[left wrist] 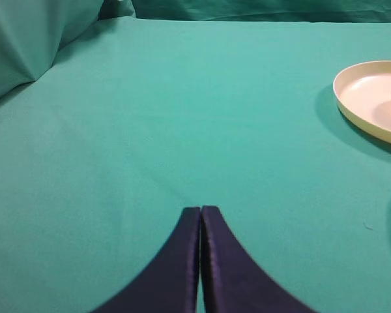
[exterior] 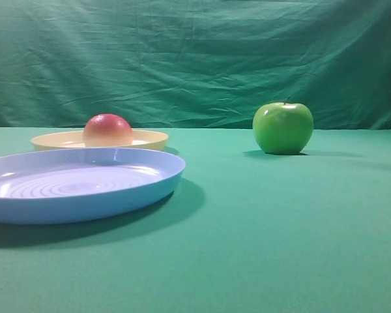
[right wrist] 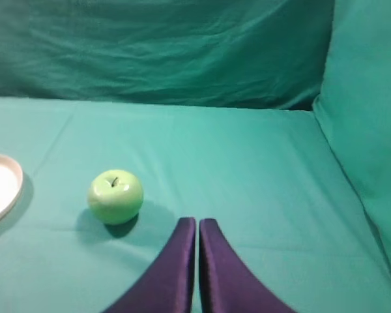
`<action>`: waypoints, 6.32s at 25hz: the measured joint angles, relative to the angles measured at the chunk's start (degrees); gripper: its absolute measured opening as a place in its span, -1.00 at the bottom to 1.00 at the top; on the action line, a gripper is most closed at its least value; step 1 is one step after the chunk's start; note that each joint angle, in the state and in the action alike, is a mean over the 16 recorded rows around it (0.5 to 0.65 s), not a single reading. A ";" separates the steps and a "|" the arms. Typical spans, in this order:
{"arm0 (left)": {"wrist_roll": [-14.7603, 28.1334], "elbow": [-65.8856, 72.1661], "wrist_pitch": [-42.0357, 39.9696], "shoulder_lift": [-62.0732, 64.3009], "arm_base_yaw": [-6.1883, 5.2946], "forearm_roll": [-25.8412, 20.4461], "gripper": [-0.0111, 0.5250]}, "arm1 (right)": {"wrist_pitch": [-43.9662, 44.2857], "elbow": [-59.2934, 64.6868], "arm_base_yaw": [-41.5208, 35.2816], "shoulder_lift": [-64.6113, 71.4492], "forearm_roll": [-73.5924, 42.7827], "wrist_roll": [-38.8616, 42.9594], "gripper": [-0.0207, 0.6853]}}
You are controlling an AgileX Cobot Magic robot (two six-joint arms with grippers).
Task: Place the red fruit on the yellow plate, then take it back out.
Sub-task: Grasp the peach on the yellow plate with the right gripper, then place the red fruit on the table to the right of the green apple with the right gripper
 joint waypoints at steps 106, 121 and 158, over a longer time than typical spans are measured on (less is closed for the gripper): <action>-0.09 0.00 0.00 0.00 0.00 0.00 -0.96 | 15.08 -37.08 10.17 48.51 9.34 -12.40 -0.41; -0.09 0.00 0.00 0.00 0.00 0.00 -0.96 | -6.41 4.14 5.08 34.01 9.50 -11.21 -0.41; -0.09 0.00 0.00 0.00 0.00 0.00 -0.96 | -18.56 11.26 4.70 36.99 10.28 -10.98 0.73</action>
